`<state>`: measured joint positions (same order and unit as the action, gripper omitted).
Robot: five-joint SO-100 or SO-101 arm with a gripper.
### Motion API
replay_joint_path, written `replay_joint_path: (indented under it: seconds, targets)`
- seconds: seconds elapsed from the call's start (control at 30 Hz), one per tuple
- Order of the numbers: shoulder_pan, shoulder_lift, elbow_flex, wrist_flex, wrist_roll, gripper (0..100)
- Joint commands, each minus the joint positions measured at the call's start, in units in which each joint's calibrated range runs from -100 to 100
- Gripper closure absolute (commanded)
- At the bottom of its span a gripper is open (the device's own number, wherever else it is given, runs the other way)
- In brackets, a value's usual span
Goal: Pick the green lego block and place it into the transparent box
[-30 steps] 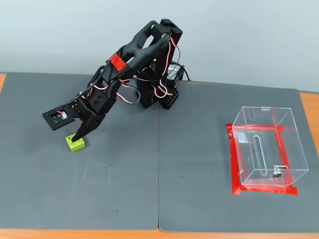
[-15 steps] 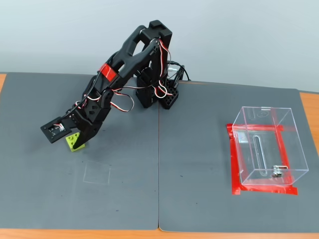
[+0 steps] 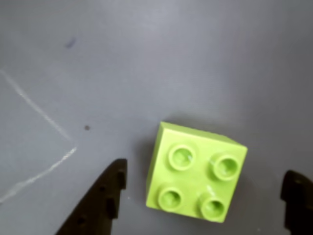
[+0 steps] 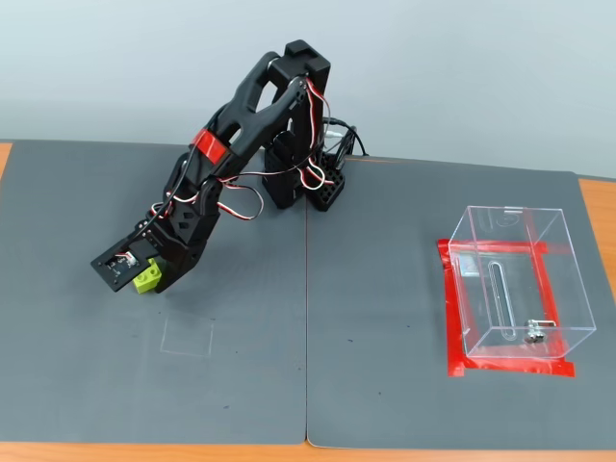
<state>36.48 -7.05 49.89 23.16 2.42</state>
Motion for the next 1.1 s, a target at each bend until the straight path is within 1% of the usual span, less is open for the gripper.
replay_joint_path:
  seconds: [0.0, 0.23, 0.63, 0.7, 0.83, 1.07]
  targets:
    - [-0.19, -0.28, -2.90, 0.80, 0.27, 65]
    - [0.04, -0.28, -3.26, 3.67, 0.27, 65]
    - [0.26, -0.20, -3.35, 3.41, 0.27, 65]
    - [0.26, -0.20, -3.35, 3.32, 0.27, 66]
    - [0.78, -0.20, -3.35, 3.23, 0.21, 73]
    - [0.93, -0.20, -3.35, 2.97, 0.21, 74]
